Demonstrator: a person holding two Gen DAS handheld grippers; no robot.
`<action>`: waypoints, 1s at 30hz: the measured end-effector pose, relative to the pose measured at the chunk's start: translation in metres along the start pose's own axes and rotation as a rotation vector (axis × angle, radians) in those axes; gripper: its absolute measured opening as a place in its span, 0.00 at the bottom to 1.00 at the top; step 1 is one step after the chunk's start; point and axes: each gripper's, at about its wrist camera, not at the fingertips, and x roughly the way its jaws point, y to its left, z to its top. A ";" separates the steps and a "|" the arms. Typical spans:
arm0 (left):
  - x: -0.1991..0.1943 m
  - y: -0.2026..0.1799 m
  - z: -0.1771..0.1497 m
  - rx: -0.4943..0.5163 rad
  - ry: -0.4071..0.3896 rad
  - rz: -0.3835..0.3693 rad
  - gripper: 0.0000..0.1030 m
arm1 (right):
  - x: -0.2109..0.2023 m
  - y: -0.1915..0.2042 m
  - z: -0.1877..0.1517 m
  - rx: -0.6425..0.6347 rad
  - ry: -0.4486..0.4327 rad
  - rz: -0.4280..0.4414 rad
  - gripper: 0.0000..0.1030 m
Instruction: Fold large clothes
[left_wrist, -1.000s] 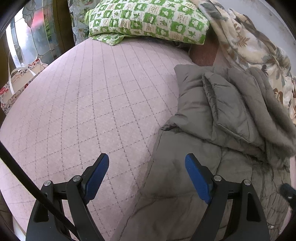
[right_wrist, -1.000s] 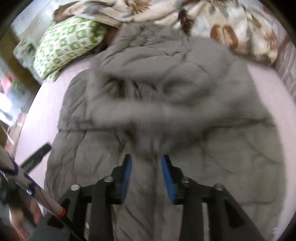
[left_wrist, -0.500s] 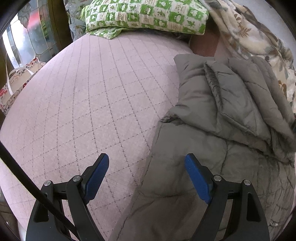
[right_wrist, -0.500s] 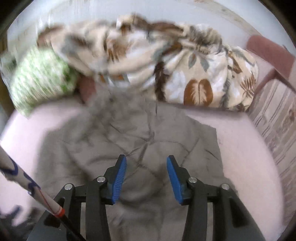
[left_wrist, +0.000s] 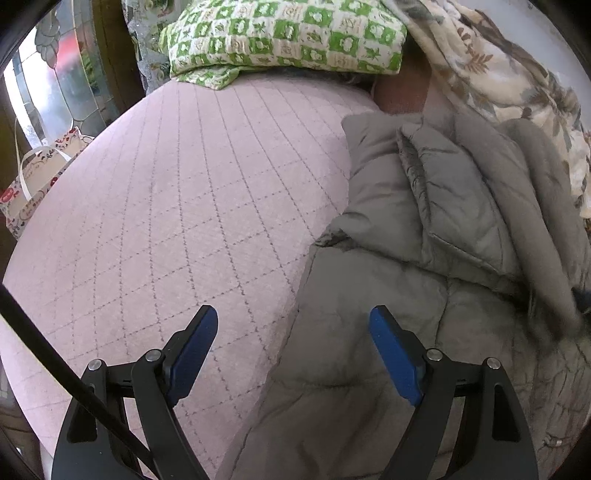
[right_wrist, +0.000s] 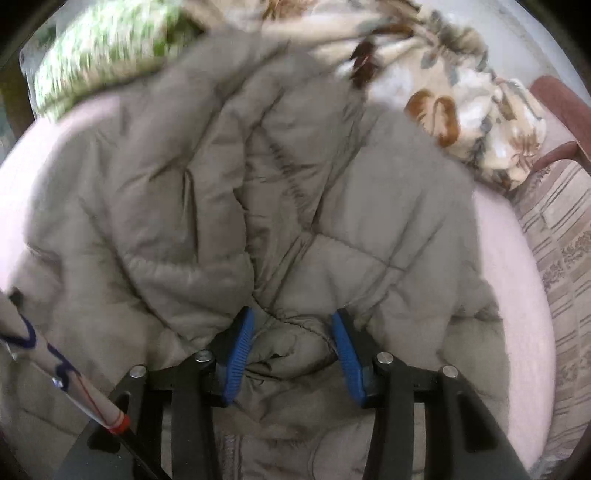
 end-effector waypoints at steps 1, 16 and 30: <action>-0.001 0.000 0.001 0.000 -0.006 0.001 0.81 | -0.013 0.000 0.003 0.011 -0.046 0.008 0.47; -0.003 0.000 0.004 0.003 0.001 -0.031 0.81 | 0.003 0.026 0.012 -0.054 -0.025 0.130 0.49; 0.011 -0.008 -0.002 0.041 0.036 -0.021 0.81 | 0.055 -0.209 -0.073 0.368 0.189 -0.037 0.84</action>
